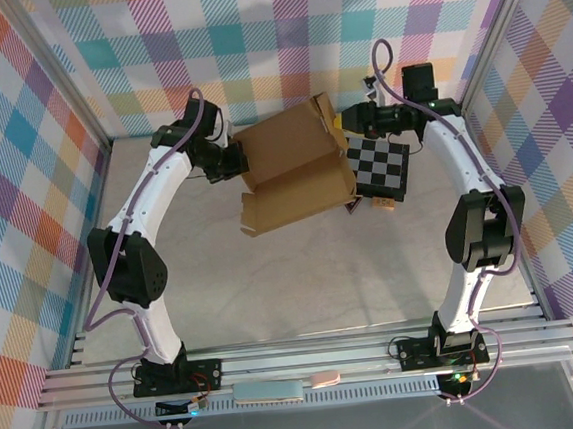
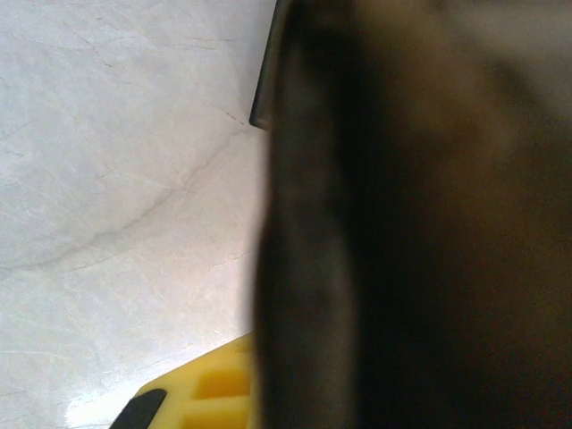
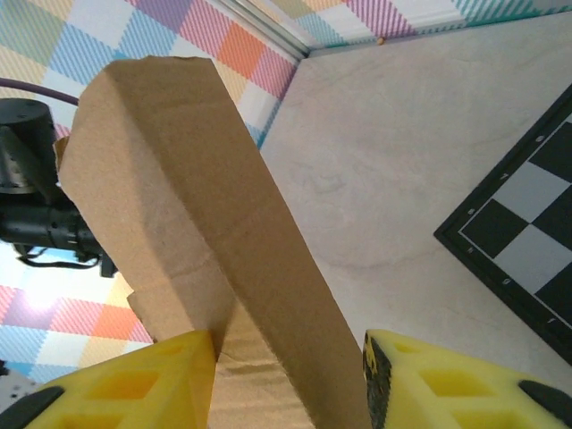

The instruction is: Fold the paper box

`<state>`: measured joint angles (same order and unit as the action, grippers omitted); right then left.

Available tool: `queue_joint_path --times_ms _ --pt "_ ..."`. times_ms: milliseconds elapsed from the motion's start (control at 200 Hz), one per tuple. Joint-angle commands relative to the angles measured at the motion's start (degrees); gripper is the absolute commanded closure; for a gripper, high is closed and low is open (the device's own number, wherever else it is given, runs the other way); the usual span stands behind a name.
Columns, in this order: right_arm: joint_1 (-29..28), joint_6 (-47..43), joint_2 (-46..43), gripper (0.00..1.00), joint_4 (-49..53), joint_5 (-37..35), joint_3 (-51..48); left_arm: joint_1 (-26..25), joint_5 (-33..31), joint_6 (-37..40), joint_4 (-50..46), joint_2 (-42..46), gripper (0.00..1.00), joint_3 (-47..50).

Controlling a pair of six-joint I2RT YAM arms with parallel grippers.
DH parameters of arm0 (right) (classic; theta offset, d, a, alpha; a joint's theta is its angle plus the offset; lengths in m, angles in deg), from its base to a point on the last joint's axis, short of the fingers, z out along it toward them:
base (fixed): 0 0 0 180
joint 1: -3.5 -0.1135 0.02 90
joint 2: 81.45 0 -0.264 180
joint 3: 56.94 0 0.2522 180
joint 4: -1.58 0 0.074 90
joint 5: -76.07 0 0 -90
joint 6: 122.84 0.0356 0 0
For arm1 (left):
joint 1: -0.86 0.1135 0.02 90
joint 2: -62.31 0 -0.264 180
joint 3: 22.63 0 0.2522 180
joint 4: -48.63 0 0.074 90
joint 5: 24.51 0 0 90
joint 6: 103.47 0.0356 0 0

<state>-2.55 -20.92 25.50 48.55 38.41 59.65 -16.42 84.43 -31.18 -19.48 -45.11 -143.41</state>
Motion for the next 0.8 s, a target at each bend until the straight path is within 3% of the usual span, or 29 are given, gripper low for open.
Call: queue_joint_path --times_ms 0,595,795 --pt "-1.55 -5.29 -1.40 0.53 3.75 -6.23 2.26 -0.65 1.72 1.46 -1.69 -0.16 1.00 -2.32" --pt "-8.41 -12.06 -0.52 0.54 9.62 -21.79 7.55 -1.43 0.48 2.95 -3.35 0.98 1.00 -2.67" --pt "-10.89 -13.37 -0.52 0.62 9.81 -26.41 7.54 -1.97 0.05 3.18 -3.48 1.62 1.00 -2.59"
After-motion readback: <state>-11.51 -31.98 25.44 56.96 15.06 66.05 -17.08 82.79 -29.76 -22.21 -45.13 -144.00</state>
